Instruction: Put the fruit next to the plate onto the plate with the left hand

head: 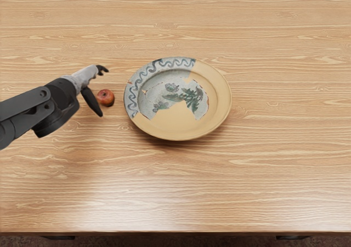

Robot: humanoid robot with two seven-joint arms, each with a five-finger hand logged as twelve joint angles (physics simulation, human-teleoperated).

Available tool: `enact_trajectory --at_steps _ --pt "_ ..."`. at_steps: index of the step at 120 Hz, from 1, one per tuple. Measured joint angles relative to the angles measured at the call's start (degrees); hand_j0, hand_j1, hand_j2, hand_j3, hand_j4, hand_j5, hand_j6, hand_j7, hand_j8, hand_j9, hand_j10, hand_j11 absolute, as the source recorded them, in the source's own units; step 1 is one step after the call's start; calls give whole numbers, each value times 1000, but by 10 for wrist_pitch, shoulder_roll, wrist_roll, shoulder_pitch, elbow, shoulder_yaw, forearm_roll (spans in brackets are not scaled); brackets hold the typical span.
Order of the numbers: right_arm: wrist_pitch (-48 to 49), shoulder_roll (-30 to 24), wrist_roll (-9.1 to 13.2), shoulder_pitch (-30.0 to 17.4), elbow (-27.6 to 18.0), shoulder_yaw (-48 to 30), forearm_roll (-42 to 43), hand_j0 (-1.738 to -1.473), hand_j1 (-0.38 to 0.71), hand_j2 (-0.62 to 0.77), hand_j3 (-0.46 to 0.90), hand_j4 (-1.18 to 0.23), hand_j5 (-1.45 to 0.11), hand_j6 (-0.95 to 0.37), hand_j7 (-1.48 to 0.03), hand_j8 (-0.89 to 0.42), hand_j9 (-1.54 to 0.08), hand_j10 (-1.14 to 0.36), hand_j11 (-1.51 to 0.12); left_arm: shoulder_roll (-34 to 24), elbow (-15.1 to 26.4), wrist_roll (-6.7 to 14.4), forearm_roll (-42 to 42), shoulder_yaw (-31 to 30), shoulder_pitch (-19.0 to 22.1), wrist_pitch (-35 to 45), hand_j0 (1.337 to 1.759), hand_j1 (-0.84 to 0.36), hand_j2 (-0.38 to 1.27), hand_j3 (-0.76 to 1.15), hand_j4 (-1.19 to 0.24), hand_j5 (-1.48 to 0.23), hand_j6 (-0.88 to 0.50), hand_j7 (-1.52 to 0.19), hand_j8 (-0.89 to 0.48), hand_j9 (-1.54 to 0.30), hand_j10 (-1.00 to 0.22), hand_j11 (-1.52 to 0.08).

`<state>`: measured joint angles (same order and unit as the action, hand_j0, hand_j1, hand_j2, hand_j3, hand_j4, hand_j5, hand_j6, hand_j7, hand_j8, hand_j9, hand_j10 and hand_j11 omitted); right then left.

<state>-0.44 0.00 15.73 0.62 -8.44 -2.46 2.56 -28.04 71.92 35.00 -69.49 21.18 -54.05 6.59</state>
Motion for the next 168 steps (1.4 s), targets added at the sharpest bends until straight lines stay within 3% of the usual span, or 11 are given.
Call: enact_trajectory --at_steps 48,168 --pt "0 0 0 0 0 0 0 -1658 -349 0 0 0 0 0 0 0 0 0 0 39 -85 0 0 -21 -4 40 1658 29 57 0 -272 -350 -273 -349 -273 -349 -271 -349" --pt "0 0 0 0 2 0 0 -1658 -349 0 0 0 0 0 0 0 0 0 0 83 -92 0 -1 -28 -6 45 1658 -42 69 0 -330 -426 -331 -426 -331 -426 -330 -426"
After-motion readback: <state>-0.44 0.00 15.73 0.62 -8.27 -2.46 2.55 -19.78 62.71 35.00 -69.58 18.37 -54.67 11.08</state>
